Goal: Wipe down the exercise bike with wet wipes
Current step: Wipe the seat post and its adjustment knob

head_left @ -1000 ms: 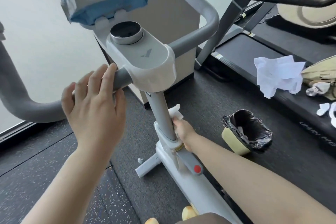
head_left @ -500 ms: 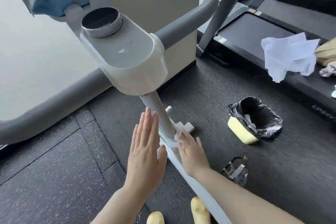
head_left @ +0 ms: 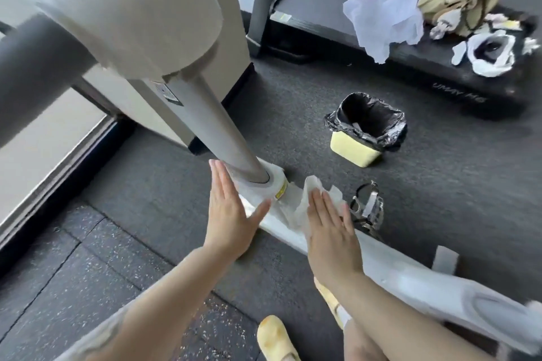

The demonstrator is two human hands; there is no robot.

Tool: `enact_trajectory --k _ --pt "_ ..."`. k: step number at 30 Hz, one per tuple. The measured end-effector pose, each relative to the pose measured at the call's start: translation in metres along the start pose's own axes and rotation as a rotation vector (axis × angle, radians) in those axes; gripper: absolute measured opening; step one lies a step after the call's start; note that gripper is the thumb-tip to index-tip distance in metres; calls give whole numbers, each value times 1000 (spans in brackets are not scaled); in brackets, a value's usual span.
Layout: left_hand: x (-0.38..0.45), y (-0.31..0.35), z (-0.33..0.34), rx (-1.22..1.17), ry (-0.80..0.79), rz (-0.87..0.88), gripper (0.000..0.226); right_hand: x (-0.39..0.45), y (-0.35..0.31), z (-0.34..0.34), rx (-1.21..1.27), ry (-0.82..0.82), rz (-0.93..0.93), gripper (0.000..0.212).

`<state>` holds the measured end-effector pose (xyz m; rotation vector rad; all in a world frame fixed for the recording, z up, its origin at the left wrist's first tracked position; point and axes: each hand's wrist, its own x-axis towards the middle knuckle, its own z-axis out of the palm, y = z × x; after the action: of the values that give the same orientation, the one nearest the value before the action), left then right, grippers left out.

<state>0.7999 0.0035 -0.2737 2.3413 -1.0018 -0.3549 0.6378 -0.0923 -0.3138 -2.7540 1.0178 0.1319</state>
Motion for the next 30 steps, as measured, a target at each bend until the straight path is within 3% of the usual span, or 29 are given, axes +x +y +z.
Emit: enact_trajectory --k 2,5,15,19,21,25,27,30 --pt "28 2 4 -206 42 -111 124 1 1 4 -37 39 15 54" --pt "43 10 22 -386 181 -224 127 10 -9 3 -47 38 18 63" --pt "42 5 49 -293 304 -182 126 -6 19 21 -61 151 -54 70" --pt "35 10 54 -247 260 -207 113 23 -21 26 47 268 -54 62" --pt "10 4 60 -88 148 -113 99 29 -20 30 56 306 -142 57" --pt "-39 -19 63 353 -69 426 74 14 39 35 76 308 -297 54" --pt "-23 -14 65 408 -123 617 65 -5 61 36 233 337 -199 58" --pt "15 12 78 465 -215 712 56 -42 78 44 481 408 80 65"
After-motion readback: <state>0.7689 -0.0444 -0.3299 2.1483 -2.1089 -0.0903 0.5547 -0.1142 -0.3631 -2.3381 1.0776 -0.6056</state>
